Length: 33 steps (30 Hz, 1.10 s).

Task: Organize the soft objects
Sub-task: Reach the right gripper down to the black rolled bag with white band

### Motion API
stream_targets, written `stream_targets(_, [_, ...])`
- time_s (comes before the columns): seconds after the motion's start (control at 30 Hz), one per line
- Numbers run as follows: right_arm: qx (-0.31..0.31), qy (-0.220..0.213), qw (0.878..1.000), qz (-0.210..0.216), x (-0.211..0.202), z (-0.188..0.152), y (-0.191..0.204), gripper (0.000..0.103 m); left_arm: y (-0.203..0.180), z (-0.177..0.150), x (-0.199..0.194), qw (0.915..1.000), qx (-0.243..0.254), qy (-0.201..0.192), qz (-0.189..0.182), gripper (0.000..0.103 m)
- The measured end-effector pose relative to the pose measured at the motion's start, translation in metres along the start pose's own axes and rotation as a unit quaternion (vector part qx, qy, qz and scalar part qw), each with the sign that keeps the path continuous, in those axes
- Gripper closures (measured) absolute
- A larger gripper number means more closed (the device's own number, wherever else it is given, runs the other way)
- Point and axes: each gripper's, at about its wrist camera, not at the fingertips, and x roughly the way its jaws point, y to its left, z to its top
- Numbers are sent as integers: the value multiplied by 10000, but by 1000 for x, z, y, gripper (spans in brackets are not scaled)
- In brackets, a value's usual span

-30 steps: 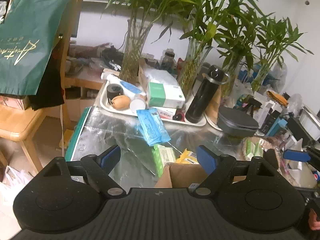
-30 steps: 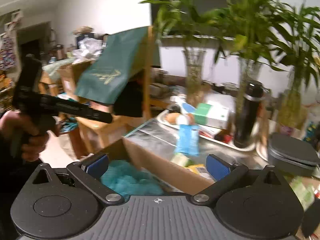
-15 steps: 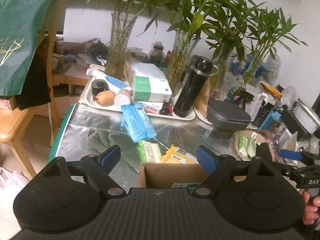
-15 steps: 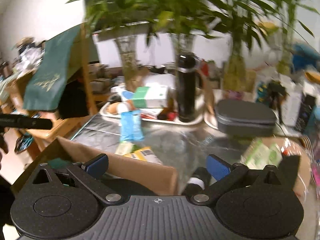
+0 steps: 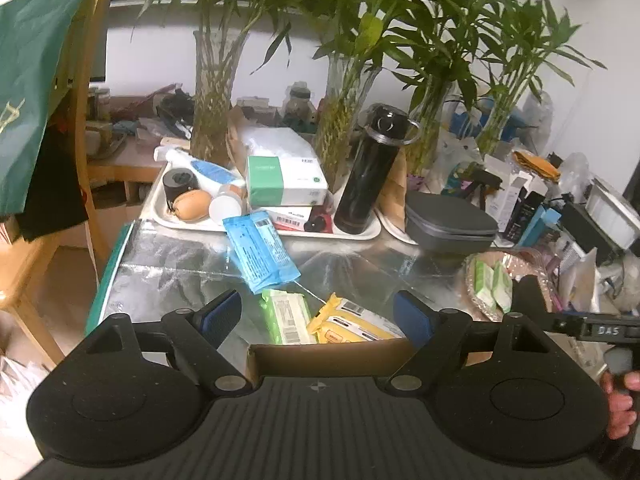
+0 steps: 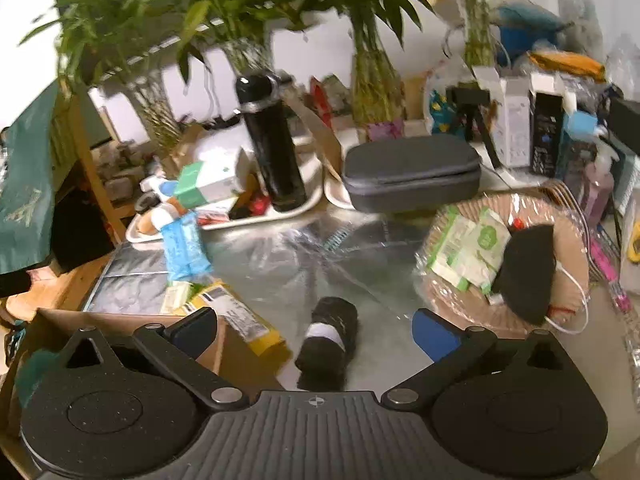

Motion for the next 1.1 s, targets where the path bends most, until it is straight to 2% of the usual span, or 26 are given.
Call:
stream_targets(0.23, [277,91,9996,-60,15,11,-10,0,5,9,12,9997,130,-92,204,19])
stream_targets(0.33, [480,241,9986,-18,26,16,-17,0,8,14,22,9997,159,-128,124,19])
stream_targets(0.47, [633,577,9963,-26,48,21,-23,0,10,21,38,9989,380,-101,270,19])
stream_targets(0.67, [635,1004,9929,-61,84,28,-27,0,22,30,53,9991,297,-15,316,19])
stream_targets(0.87, [508,1376,9892,-67,117,33,-24,11,32,35,69,9982,377,130,441,19])
stream_targets(1.1, [574,1836,9813,-3,148,36,-21,12,41,38,74,9980,368,237,454,19])
